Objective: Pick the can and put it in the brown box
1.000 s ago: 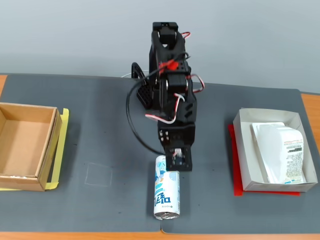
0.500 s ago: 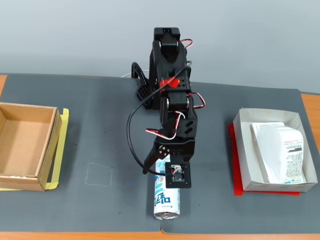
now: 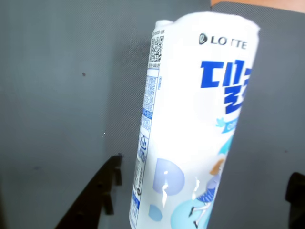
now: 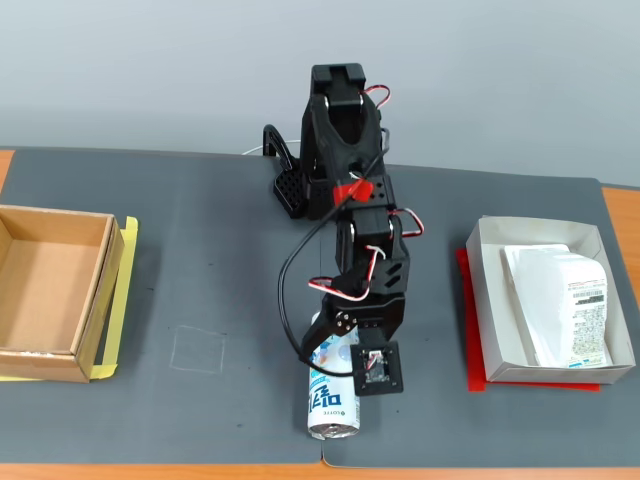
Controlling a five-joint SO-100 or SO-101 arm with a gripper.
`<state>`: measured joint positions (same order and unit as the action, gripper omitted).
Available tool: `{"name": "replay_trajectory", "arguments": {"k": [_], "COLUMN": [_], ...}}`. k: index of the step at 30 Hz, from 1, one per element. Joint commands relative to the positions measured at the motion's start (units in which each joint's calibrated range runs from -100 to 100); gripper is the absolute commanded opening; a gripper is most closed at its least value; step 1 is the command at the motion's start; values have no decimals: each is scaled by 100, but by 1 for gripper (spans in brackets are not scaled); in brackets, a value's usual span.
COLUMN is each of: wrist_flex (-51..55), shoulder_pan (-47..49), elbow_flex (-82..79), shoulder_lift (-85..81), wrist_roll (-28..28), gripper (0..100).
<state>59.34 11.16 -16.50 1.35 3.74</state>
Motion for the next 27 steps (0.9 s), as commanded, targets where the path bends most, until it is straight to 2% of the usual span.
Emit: {"name": "replay_trajectory", "arguments": {"k": [1, 27], "wrist_flex": [-89, -323], "shoulder_pan": [-36, -141], "elbow_flex": [338, 872], "shoulder_lift": [123, 1504], "wrist_roll": [2, -19], "gripper": [37, 37]}}
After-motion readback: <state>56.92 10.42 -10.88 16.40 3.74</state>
